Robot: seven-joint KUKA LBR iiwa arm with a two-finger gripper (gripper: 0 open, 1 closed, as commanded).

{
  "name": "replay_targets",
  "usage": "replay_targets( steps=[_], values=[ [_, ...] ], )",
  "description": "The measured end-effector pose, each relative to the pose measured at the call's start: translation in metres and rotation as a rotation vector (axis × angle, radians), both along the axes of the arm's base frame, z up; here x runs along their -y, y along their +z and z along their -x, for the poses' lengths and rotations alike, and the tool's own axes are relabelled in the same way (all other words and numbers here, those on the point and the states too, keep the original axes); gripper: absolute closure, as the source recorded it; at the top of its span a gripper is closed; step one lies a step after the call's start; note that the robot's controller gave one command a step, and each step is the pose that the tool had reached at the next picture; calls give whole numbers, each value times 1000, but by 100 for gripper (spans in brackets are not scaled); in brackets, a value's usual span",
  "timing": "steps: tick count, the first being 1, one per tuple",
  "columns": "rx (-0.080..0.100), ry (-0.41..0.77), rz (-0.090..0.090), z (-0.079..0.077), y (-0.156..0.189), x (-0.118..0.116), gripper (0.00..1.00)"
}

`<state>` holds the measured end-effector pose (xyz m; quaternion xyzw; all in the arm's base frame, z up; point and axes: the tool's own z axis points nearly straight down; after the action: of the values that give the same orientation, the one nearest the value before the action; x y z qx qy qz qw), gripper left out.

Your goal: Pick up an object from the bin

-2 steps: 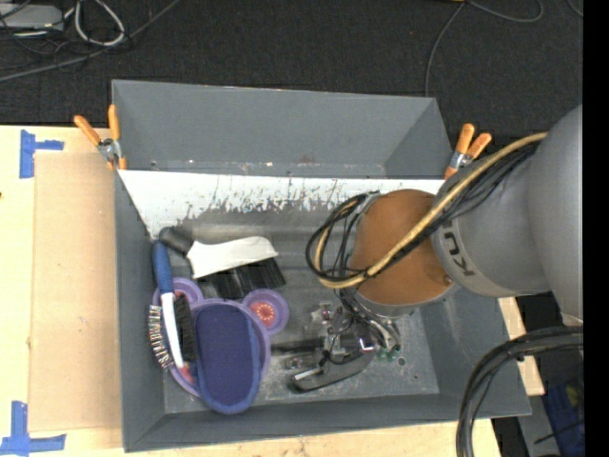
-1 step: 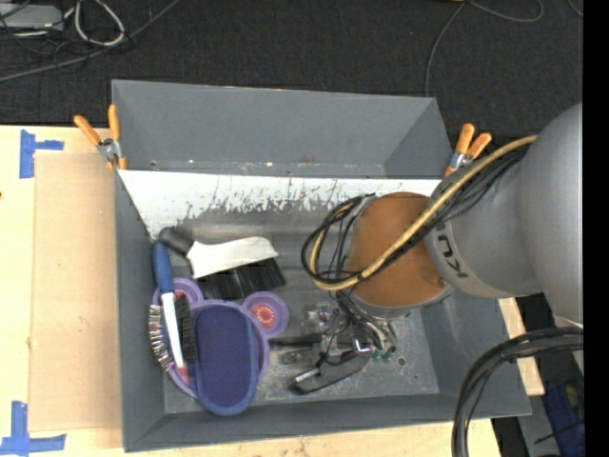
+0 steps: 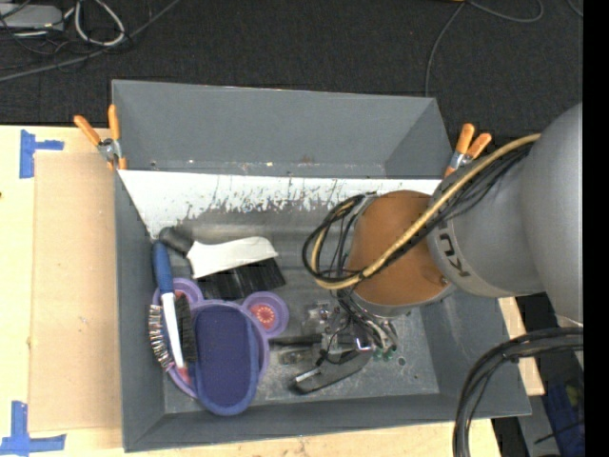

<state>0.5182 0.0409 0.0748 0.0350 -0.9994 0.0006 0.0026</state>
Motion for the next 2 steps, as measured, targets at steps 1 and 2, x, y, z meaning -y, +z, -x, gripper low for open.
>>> replay_targets(
  steps=[1, 2],
  values=[
    [-9, 158, -1, -1, 36, 12, 100],
    [-5, 147, -2, 0, 46, 12, 100]
  ],
)
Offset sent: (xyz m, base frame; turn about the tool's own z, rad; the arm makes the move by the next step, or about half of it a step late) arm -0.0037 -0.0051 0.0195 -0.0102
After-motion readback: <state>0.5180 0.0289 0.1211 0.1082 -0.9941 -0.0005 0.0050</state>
